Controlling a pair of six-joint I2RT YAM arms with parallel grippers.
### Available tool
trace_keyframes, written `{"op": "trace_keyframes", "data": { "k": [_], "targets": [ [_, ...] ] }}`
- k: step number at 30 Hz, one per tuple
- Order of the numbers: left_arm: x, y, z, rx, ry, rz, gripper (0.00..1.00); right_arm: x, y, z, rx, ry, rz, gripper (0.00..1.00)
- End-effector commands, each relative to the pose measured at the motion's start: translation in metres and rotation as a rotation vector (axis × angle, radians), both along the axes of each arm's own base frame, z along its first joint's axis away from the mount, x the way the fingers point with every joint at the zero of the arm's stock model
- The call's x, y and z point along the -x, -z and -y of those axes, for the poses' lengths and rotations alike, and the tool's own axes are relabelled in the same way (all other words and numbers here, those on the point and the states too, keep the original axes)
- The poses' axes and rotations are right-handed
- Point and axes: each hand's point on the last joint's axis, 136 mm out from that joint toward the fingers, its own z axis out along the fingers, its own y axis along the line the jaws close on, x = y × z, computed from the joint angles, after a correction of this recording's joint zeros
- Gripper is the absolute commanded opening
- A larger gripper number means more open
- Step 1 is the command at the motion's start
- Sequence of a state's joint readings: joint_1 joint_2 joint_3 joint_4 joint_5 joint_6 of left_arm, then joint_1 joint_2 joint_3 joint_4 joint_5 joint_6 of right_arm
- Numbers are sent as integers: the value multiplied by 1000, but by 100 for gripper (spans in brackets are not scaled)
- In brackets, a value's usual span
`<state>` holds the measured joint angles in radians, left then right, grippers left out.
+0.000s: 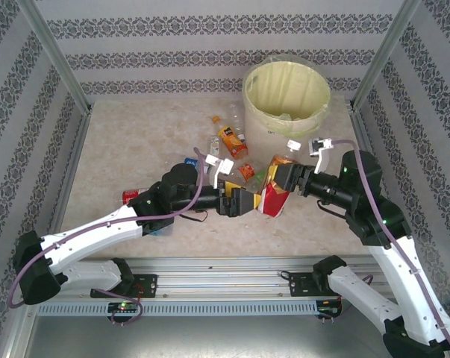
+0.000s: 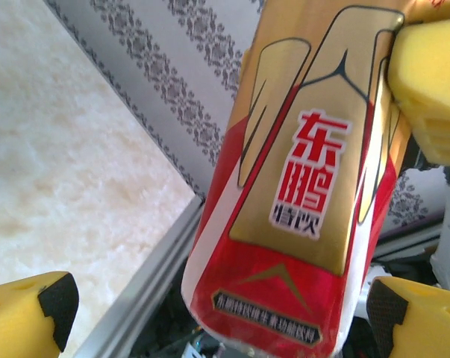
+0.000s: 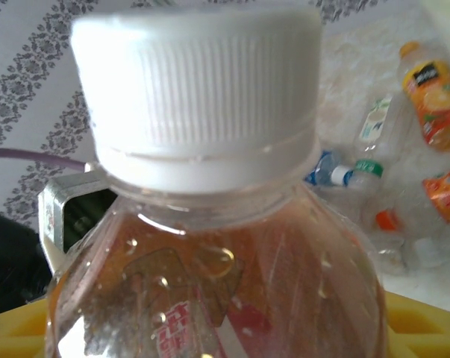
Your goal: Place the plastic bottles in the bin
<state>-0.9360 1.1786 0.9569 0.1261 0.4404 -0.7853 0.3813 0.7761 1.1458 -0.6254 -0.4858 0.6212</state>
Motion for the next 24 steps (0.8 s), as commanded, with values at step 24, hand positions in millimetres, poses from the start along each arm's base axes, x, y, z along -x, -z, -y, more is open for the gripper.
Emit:
{"op": "trace_keyframes", "data": {
  "k": [24],
  "targets": [
    [-17,-24,-67,-213,-260,229,100,-194,-122,86,473,564,363,62]
  ]
}}
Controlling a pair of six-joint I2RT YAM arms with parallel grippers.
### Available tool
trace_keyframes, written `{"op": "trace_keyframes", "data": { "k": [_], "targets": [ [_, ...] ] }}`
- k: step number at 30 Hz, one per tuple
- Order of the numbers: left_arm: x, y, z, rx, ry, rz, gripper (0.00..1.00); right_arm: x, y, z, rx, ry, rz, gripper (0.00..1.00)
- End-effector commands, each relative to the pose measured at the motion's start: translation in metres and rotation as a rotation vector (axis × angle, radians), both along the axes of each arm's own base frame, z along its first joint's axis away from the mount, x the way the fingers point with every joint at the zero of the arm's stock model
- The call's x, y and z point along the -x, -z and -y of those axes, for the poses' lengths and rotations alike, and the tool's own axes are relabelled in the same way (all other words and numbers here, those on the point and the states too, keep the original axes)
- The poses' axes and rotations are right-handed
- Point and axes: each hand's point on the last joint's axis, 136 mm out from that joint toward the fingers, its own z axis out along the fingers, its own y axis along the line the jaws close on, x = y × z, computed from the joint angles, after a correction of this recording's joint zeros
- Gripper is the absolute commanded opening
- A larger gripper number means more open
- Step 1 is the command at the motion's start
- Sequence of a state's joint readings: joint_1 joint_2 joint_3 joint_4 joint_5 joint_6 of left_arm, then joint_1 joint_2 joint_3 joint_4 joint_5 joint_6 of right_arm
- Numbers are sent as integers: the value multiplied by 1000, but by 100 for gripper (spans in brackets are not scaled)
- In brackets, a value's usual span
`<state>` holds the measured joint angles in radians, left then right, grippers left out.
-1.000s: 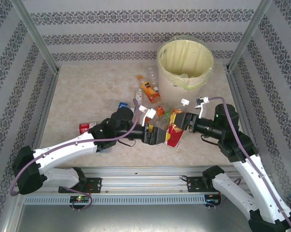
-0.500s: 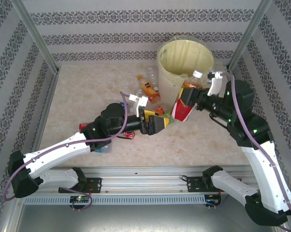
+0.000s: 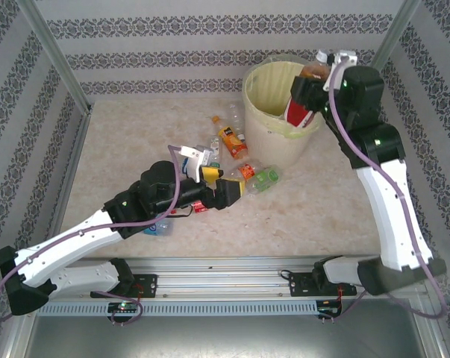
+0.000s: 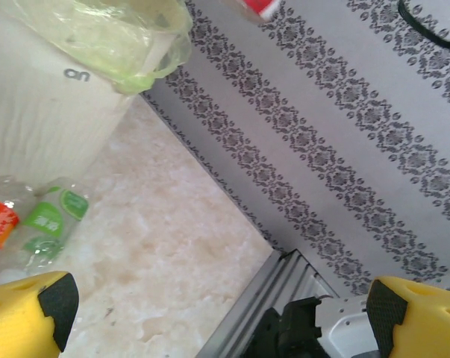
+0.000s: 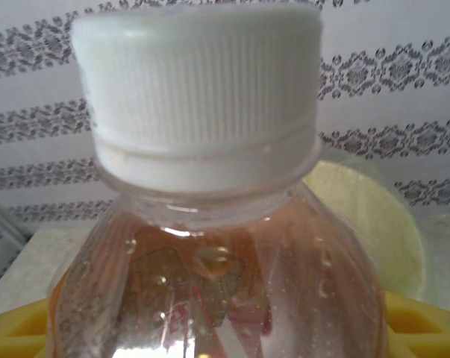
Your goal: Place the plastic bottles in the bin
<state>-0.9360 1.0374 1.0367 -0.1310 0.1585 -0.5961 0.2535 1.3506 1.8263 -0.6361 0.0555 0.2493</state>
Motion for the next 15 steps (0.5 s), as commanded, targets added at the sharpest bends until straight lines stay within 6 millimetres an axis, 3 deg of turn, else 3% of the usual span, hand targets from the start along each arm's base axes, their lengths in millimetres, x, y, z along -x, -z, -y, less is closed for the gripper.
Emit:
{"op": "trace_keyframes", "data": {
  "k": [1,10,15],
  "targets": [
    [3,6,-17,-91,-34,26,100,-26,-10,8,60,38,21,62],
    [5,12,-34,-130,-77,27,100,-91,19,10,85,57,-108,62],
    [5,12,-39,-143,-91,35,100,-117,51,11,43,48,-223,61]
  ]
}}
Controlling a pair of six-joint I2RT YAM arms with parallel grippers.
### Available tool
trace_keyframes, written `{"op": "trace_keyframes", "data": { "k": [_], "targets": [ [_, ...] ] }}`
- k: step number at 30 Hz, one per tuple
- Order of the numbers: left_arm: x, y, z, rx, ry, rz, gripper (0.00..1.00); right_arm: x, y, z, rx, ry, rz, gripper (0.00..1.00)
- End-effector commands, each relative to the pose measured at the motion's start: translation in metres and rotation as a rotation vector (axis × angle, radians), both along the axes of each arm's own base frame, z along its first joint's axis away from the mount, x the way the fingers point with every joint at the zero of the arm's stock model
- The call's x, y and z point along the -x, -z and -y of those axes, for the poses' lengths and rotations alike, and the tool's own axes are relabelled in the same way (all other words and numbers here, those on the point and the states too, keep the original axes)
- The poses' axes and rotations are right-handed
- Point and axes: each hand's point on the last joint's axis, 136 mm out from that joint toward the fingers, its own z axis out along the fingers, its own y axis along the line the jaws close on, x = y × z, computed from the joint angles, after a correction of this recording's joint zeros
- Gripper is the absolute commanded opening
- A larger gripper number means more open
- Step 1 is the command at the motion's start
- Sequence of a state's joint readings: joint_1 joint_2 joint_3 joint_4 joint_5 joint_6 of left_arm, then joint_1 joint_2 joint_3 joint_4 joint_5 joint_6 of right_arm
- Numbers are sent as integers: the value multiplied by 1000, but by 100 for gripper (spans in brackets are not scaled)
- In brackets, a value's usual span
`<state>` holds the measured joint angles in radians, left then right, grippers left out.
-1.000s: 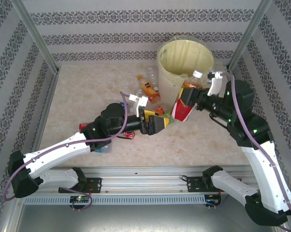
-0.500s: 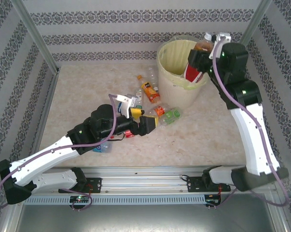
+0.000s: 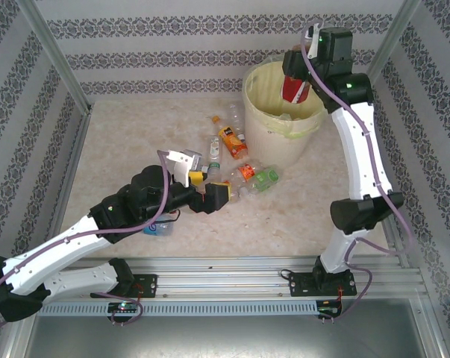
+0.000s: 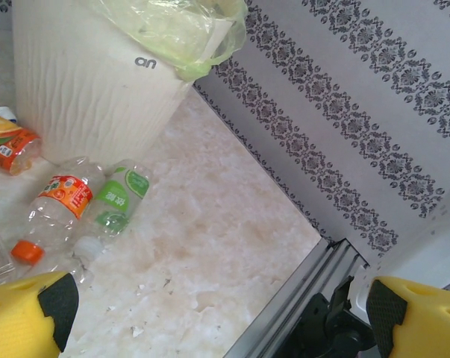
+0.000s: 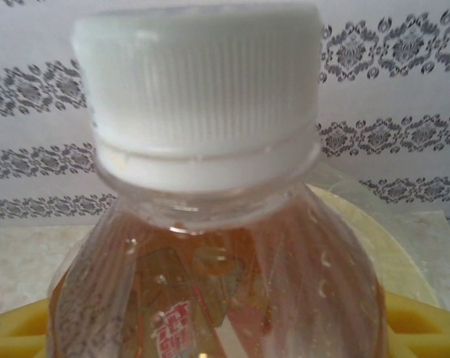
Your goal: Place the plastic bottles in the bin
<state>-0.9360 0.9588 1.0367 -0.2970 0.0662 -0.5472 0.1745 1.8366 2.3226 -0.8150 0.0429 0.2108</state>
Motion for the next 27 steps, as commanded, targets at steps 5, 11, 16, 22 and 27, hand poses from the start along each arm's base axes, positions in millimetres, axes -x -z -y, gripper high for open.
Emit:
{"op": "trace_keyframes", "data": {
  "k": [5,11,16,22,27],
  "targets": [
    [1,-1,-7,-36,-11,29,100,-19,50,-8,-44,-36,-170,61],
    [1,3,-7,-46,-11,19,100,-28,88,-21,-91,-77,-278,61],
    [2,6,-8,-53,-12,9,100,-31,118,-29,-129,-93,-372,62],
    [3,10,-9,-63,-10,-4,100,-33,146,-37,-162,-110,-458,65],
    [3,17,-10,-81,-14,-14,100,-31,157,-38,-162,-112,-497,72]
  ]
}}
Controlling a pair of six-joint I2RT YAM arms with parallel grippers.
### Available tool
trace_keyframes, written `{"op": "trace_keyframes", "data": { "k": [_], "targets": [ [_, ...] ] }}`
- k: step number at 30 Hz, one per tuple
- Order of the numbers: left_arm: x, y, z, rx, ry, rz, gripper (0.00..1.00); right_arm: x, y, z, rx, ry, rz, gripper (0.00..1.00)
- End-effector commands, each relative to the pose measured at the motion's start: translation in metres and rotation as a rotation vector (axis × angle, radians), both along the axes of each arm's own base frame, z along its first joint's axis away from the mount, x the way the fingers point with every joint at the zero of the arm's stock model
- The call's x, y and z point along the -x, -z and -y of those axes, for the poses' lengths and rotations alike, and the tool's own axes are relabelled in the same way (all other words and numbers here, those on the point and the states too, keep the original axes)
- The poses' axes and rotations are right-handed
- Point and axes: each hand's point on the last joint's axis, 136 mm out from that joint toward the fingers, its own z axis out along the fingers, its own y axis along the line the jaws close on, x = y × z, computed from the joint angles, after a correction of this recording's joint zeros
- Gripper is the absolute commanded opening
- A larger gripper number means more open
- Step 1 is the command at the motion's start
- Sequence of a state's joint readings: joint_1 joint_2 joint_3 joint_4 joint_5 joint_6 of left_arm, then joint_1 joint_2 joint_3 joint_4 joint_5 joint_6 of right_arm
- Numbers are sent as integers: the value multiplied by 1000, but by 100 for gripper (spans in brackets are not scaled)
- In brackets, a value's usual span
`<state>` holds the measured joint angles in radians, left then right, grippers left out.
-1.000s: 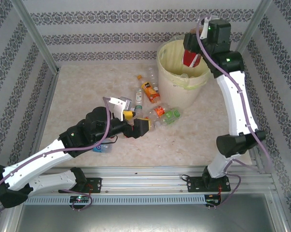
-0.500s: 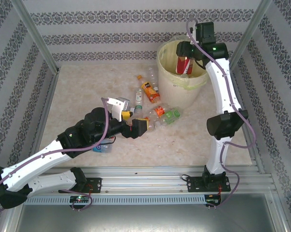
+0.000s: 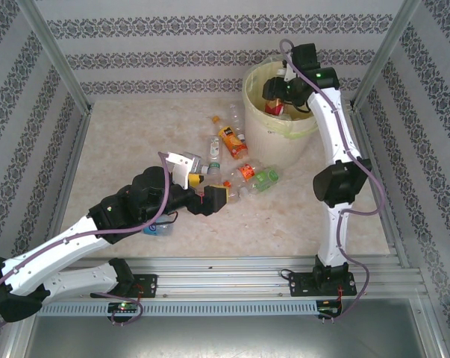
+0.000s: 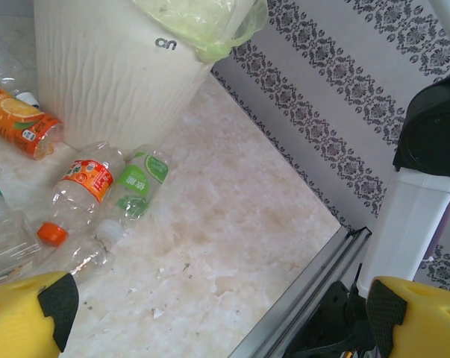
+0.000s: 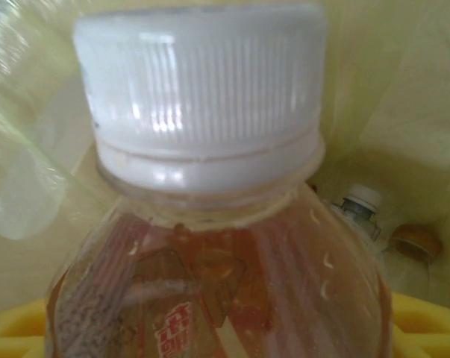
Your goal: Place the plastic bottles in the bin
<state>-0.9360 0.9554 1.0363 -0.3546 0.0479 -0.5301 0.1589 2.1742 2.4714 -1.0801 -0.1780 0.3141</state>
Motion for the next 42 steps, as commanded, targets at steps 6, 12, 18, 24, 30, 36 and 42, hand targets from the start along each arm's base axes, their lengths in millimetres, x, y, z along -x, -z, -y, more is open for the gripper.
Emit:
{"op": "trace_keyframes", "data": {
  "k": [6,12,18,24,30,36,42],
  "targets": [
    [2,6,-4,-24,-1,-3,100,9,-21,1,-34,-4,15,87],
    [5,6,-7,-31,0,1,100,22,-60,10,-35,4,92,95],
    [5,9,-9,-62,5,11,100,46,-100,17,-27,-5,173,95],
    [9,14,-12,-110,30,16,100,87,-129,21,-35,-11,235,95],
    [15,22,-13,-167,75,19,100,143,-136,26,-105,28,288,96],
    [24,29,-10,-201,141,11,100,197,-94,33,-208,115,238,97],
    [25,37,-13,-224,139,-4,100,230,-29,33,-341,209,165,97]
  ]
}}
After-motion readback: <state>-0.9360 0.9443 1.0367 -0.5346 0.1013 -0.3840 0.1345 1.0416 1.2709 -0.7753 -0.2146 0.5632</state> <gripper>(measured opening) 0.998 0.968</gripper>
